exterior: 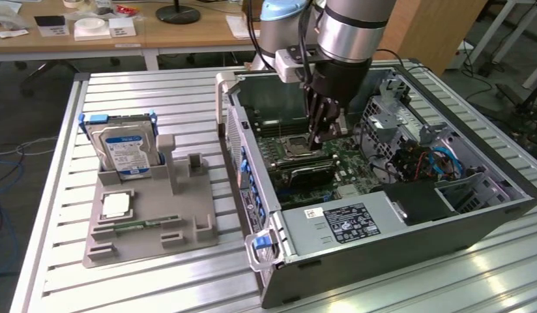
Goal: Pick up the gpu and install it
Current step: 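Press down on the gpu until it lock into place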
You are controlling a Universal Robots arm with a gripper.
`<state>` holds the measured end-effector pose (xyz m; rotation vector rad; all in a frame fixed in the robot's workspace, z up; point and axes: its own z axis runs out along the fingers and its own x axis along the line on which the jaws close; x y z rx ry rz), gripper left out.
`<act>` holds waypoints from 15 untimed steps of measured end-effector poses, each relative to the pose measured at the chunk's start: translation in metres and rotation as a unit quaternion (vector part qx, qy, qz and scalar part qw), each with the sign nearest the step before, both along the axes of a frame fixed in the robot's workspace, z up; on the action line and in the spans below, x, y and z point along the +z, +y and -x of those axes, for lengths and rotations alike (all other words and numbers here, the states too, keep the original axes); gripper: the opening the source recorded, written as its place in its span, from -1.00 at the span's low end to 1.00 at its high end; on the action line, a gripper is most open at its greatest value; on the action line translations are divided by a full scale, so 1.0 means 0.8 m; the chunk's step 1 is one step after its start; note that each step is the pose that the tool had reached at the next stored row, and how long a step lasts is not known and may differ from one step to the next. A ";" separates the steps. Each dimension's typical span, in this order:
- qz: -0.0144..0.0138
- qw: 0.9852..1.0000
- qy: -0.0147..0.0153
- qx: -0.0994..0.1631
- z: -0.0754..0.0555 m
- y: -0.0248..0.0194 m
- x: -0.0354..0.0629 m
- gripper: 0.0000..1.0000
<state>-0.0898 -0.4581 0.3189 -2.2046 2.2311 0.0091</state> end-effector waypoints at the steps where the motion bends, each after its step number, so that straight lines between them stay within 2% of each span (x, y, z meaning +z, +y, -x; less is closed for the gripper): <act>1: 0.000 1.000 0.000 0.000 0.000 0.0000 -0.002 -0.79; 7: 0.000 1.000 0.000 0.000 0.000 0.0000 -0.016 -0.79; 11: 0.000 1.000 0.000 0.000 0.000 0.0000 -0.017 -0.79; 15: -0.002 1.000 0.000 0.000 0.000 0.0017 -0.018 -0.79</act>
